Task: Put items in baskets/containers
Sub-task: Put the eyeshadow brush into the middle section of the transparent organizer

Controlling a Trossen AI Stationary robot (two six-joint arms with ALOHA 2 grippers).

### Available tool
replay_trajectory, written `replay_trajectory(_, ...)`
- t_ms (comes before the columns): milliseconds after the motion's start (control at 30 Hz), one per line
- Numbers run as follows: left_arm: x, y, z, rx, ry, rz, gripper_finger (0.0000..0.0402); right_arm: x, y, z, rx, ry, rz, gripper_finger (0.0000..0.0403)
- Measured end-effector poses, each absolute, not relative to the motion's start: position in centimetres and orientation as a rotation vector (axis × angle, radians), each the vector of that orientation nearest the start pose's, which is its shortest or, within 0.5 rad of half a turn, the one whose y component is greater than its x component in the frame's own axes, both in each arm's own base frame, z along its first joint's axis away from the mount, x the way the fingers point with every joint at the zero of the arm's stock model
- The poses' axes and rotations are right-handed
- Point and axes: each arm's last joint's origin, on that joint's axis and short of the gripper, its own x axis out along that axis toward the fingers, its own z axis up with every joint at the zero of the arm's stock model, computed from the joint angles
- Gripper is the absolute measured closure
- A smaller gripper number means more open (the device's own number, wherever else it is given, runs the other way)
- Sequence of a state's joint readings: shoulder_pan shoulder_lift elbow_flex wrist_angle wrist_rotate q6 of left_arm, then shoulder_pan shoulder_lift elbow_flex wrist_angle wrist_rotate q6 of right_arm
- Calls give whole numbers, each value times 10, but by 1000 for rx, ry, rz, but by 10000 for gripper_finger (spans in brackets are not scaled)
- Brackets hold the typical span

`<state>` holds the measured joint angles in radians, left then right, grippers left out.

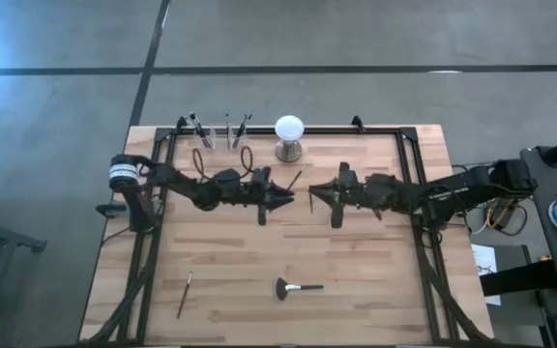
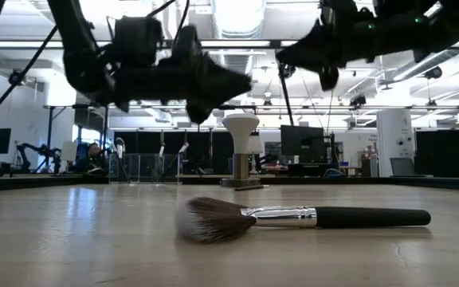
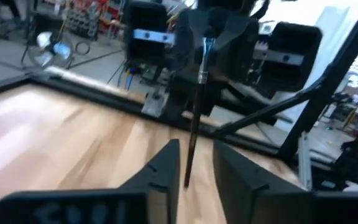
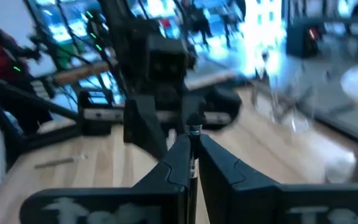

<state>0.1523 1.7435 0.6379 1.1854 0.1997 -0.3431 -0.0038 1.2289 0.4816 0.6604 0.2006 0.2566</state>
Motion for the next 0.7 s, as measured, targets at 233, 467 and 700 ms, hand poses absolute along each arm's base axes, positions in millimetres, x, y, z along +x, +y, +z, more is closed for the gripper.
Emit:
replay_trajectory(233, 340, 43, 204, -335, -142, -83, 273, 253, -8, 239, 158, -10, -170, 385)
replay_trajectory(467, 350, 41, 217, -310, -164, -93, 268, 255, -7, 246, 130, -25, -145, 385)
replay_trajectory(700, 355, 41, 225, -292, -179, -96, 268, 256, -7, 250, 122, -55, -141, 385)
